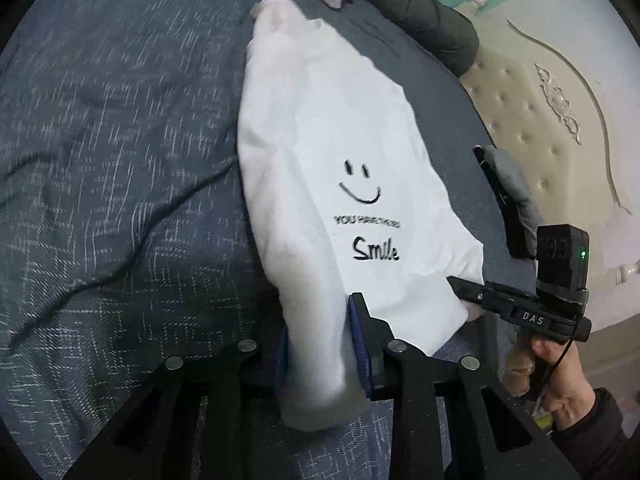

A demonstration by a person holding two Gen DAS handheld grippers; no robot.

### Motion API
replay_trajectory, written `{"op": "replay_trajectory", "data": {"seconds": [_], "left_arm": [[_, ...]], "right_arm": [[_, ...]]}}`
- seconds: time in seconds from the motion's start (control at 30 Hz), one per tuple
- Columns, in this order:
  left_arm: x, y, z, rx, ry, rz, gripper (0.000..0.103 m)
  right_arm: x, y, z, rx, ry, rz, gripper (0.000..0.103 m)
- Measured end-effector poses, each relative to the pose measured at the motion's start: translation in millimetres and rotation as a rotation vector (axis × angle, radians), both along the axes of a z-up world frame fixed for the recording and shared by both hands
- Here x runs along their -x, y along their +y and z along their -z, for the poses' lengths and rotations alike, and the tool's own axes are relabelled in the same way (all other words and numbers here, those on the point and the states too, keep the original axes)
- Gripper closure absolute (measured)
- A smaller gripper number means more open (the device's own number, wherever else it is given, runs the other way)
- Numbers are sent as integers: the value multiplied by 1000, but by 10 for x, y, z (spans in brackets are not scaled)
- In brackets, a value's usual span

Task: Fold clothes
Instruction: 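Grasp the folded white shirt's edge with both grippers and lift it, then carry the lifted white shirt with both grippers toward the grey folded garment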

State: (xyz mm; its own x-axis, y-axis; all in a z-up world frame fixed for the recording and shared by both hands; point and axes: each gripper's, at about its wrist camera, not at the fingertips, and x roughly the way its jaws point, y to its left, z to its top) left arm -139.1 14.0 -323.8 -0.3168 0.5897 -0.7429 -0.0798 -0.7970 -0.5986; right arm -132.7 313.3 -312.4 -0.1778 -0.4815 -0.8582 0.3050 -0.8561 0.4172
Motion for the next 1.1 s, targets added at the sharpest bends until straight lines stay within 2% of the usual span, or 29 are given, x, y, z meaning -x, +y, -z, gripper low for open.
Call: {"op": "replay_trajectory", "data": {"seconds": [0.1, 0.4, 0.63, 0.93, 1.1], "left_arm": [[12, 30, -182, 7, 32, 13, 78], [120, 292, -1006, 15, 164, 50, 79], [214, 621, -1646, 9, 249, 89, 80], [339, 1121, -2425, -55, 339, 118, 80], [488, 1489, -2654, -83, 357, 143, 80]], "right_arm": [[12, 61, -155, 13, 30, 0, 93], [103, 244, -853, 54, 123, 12, 94], [243, 436, -1585, 65, 205, 31, 94], [326, 1031, -2420, 80, 300, 73, 94], [371, 1355, -2808, 70, 345, 98, 94]]}}
